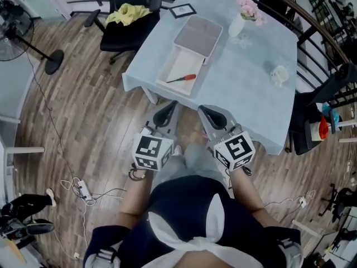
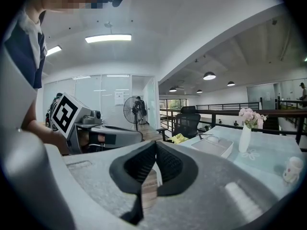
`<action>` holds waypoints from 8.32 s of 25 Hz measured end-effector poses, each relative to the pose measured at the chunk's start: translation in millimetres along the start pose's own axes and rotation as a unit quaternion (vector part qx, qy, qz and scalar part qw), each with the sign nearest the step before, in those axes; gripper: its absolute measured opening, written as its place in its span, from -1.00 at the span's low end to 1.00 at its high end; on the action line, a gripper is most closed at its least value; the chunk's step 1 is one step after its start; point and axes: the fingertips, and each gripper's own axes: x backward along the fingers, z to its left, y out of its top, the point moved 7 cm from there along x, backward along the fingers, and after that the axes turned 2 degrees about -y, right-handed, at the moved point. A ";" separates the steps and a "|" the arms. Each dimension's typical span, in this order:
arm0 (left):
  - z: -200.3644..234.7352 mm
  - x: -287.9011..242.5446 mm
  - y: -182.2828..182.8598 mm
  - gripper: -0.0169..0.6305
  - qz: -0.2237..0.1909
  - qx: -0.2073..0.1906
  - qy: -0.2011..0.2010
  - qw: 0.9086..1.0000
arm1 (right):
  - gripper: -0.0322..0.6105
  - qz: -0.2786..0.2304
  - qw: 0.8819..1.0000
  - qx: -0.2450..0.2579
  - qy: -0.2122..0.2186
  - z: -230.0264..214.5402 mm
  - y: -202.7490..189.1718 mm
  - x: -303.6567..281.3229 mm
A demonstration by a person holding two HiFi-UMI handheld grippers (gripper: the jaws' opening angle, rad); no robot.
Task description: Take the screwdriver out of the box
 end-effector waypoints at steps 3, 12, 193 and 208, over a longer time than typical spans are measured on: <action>9.9 -14.3 1.3 -0.88 0.006 0.000 -0.006 1.000 | -0.90 0.006 1.000 0.001 -0.004 -11.1 2.4 -13.7; 56.9 -63.9 16.5 -0.88 0.012 0.000 0.012 1.000 | -0.90 0.005 1.000 0.015 -0.004 -67.1 11.5 -66.5; 193.2 -150.0 -18.4 -0.88 0.117 0.078 0.110 0.984 | -0.60 0.387 0.868 0.194 0.243 -171.3 -102.9 -263.6; 185.0 -151.2 -18.7 -0.88 0.130 0.076 0.093 0.984 | -0.60 0.332 0.909 0.144 0.206 -168.9 -83.0 -246.7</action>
